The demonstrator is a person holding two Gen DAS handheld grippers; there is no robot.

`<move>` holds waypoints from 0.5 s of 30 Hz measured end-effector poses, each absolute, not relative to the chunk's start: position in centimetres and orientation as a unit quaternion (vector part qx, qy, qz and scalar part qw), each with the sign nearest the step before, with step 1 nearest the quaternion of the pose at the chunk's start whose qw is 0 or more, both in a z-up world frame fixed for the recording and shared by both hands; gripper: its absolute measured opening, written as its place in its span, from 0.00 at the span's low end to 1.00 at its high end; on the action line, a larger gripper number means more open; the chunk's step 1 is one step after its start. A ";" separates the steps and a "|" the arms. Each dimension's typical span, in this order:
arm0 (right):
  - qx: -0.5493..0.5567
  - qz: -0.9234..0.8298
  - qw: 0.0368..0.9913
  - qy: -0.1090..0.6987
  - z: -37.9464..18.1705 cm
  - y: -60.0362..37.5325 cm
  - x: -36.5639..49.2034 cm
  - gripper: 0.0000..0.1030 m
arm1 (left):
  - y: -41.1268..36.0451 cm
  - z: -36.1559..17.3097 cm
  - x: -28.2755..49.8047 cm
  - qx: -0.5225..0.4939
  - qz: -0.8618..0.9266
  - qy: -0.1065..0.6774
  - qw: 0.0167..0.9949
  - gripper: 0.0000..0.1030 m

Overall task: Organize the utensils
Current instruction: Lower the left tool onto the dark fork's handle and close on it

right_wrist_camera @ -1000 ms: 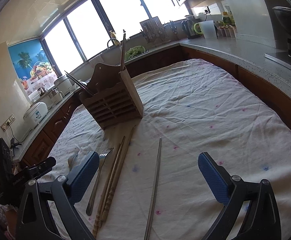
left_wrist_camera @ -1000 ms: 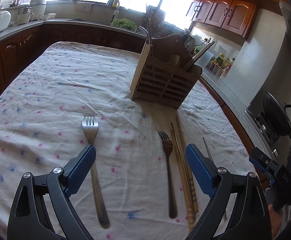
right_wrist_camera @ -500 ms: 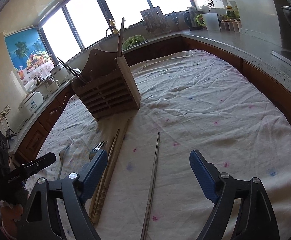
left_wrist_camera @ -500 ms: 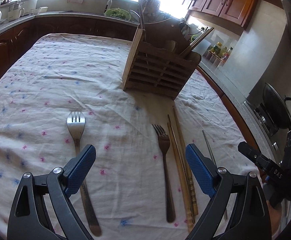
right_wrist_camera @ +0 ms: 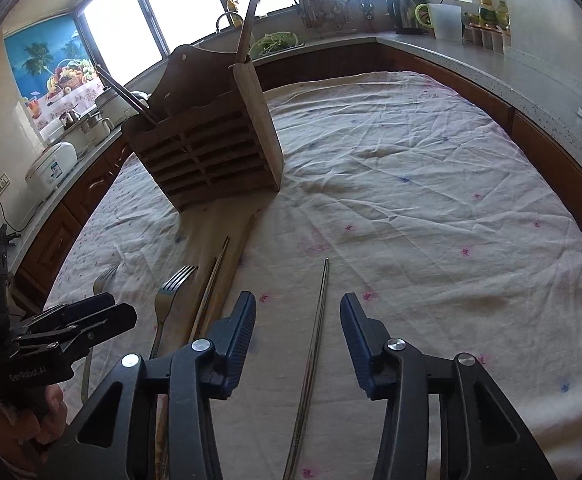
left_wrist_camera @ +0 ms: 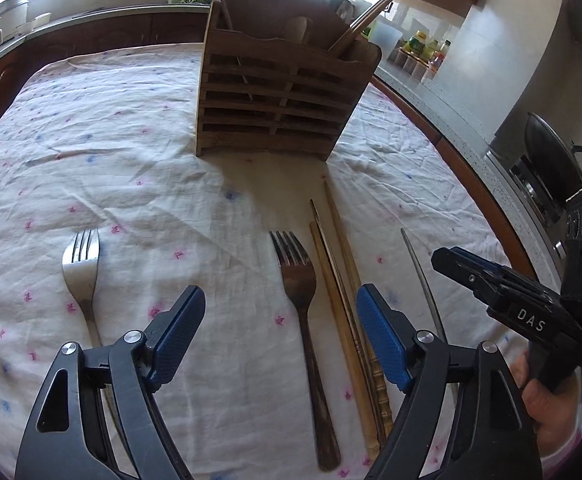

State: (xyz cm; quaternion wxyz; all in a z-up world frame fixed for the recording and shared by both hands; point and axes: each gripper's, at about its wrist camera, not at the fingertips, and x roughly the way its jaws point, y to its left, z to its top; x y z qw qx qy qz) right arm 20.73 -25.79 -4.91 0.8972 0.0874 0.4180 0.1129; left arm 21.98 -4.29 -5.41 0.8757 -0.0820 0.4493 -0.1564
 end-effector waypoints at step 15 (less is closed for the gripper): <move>0.031 0.099 0.883 0.458 -7.3 -24.8 24.8 0.18 | -6.5 -7.1 25.3 -0.052 -0.176 0.487 0.854 0.52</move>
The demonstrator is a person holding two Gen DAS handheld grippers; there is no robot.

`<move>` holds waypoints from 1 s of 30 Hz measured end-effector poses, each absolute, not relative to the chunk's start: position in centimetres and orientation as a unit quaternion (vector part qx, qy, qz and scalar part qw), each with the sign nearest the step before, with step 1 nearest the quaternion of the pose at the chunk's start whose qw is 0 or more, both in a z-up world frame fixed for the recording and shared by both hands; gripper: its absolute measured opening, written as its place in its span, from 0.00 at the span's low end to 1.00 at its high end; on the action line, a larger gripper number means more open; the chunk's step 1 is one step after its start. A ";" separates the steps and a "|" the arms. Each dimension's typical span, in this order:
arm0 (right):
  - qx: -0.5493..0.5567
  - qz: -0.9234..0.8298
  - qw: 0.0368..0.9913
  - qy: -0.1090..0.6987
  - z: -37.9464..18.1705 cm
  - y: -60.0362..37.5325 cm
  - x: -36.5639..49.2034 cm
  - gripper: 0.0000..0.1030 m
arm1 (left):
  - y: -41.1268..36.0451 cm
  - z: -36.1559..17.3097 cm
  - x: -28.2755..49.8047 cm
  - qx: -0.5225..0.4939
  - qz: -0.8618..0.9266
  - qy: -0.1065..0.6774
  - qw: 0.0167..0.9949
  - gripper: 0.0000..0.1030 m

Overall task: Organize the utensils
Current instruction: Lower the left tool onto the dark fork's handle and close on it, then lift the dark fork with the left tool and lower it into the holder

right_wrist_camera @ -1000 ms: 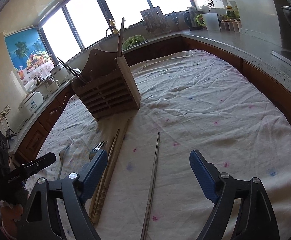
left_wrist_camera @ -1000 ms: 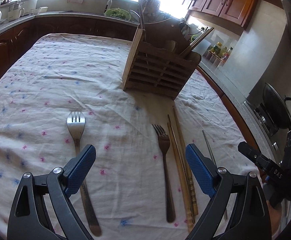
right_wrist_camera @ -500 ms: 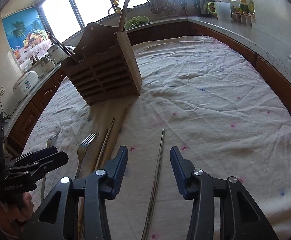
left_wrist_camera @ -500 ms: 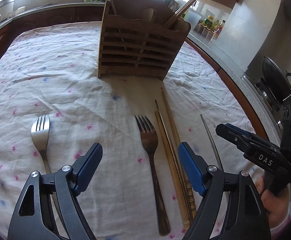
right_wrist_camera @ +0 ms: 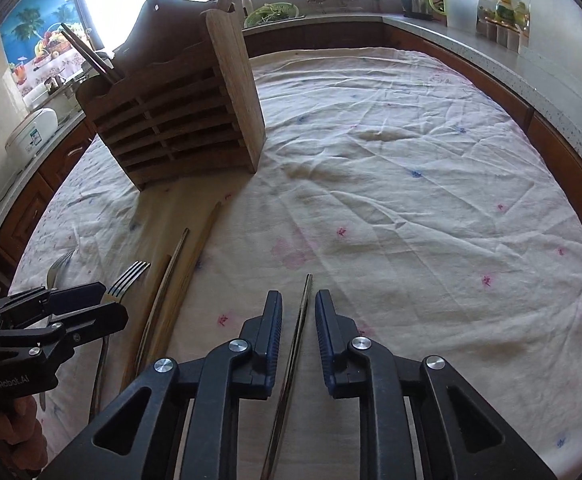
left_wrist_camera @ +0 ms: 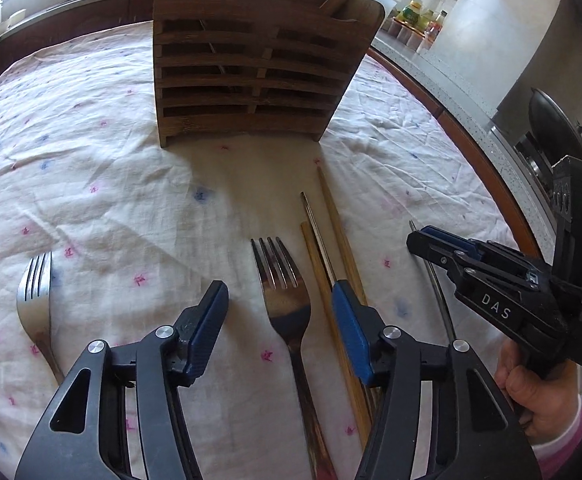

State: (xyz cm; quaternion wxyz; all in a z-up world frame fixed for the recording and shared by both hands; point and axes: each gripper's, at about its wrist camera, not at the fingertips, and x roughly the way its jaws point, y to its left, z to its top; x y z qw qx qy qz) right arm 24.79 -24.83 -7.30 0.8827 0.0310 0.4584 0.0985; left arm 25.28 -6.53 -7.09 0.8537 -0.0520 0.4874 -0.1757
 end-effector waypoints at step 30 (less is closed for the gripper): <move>0.087 0.130 0.908 0.388 -1.4 -26.1 21.2 0.04 | -4.3 -1.2 21.0 -0.045 -0.177 0.413 0.892 0.21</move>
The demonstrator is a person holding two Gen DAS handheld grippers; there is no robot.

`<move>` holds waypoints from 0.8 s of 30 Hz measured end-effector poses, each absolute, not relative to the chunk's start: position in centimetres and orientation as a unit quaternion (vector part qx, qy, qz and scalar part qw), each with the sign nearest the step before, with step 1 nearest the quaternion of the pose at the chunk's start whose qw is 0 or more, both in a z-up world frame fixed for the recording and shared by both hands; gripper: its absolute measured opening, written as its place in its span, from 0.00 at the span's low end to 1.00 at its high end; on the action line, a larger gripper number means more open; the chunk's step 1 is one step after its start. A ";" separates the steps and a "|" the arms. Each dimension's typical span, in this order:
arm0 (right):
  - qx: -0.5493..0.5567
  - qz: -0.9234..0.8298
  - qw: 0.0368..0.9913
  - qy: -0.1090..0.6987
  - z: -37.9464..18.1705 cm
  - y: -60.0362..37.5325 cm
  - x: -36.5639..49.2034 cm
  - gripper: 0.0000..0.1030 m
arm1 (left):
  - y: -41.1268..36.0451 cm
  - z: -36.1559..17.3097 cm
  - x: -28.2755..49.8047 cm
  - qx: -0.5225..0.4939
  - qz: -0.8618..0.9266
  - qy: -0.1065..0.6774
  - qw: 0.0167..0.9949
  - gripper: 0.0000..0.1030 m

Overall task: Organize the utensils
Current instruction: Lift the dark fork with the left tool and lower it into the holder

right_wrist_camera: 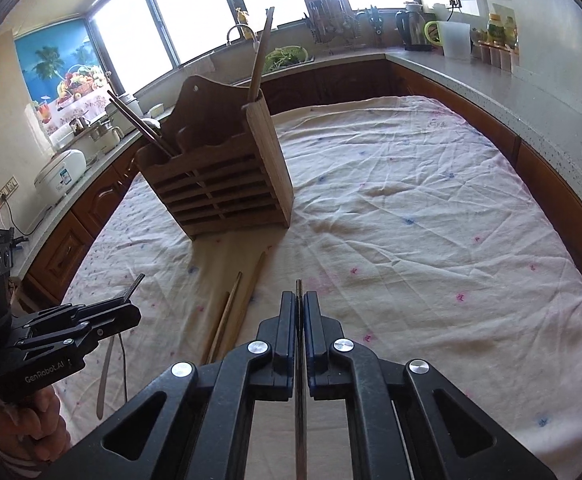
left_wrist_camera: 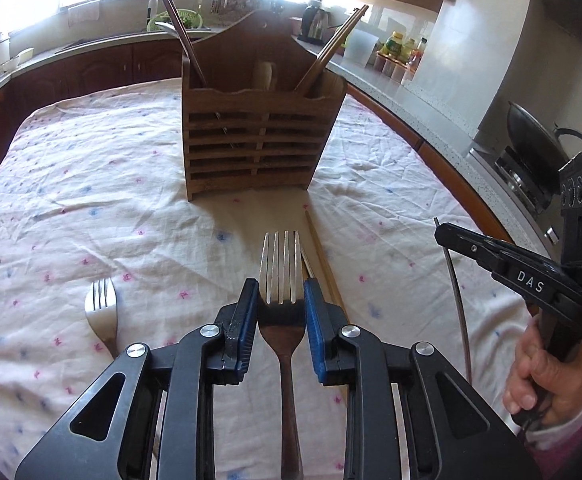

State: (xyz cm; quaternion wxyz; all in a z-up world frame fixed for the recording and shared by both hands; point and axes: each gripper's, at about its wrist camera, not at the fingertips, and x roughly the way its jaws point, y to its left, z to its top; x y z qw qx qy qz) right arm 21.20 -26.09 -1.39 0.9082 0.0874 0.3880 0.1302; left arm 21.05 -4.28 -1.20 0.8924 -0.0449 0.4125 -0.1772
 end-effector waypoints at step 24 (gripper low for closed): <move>0.101 0.161 0.935 0.300 5.5 -25.9 16.7 0.04 | -1.4 3.7 16.4 -0.068 -0.174 0.334 0.924 0.20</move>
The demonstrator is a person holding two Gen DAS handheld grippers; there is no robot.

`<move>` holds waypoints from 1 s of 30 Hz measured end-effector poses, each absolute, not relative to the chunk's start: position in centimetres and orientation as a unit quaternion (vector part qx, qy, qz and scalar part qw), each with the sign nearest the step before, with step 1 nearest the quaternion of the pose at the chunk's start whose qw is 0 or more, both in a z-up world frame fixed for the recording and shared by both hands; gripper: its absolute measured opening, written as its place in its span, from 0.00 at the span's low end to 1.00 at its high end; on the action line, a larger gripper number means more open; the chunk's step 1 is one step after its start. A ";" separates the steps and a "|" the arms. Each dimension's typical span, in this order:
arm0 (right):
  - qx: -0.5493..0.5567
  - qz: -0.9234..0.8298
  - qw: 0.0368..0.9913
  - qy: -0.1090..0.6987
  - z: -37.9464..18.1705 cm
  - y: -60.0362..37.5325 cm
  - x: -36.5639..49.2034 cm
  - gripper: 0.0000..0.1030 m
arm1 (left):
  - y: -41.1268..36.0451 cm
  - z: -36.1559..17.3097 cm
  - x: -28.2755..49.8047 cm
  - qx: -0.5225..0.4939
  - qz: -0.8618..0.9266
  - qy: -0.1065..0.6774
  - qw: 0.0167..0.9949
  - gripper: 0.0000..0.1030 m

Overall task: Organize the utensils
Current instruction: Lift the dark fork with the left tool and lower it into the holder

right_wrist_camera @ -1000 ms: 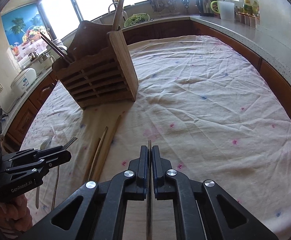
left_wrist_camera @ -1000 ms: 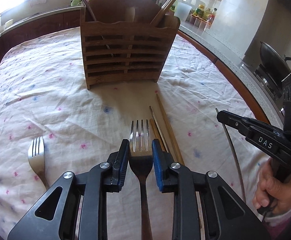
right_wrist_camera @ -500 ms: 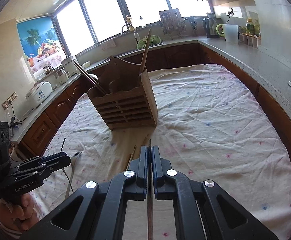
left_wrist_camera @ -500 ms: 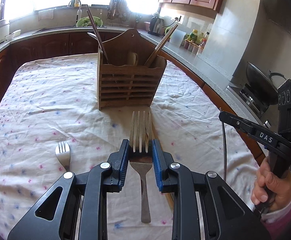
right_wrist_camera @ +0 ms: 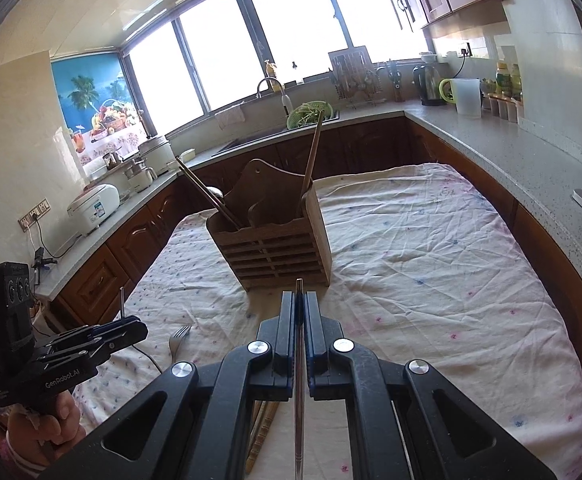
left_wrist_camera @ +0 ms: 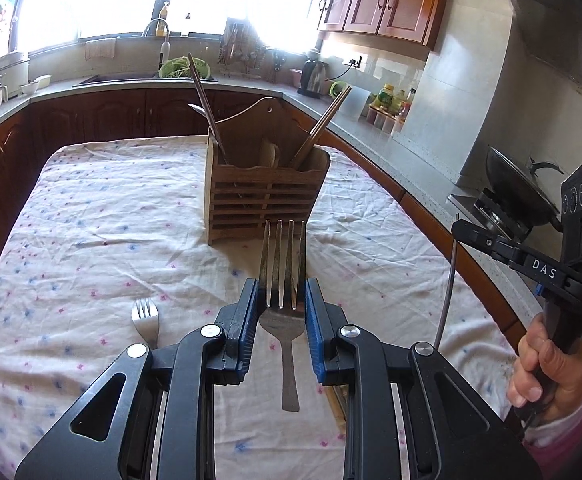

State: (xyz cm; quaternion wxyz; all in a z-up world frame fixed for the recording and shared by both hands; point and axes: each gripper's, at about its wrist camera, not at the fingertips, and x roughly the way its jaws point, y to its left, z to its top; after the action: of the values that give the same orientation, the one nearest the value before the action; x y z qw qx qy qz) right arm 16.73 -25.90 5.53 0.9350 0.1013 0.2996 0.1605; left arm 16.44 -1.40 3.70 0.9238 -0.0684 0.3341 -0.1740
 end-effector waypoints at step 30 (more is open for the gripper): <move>0.110 0.163 0.947 0.253 9.1 -26.6 18.3 0.04 | -0.1 7.2 18.0 -0.080 -0.165 0.289 0.940 0.20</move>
State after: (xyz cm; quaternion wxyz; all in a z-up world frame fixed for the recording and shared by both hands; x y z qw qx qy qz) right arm 18.27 -26.57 9.07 0.9474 0.1099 0.2526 0.1630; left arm 17.98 -0.12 7.15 0.9396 -0.0798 0.2889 -0.1652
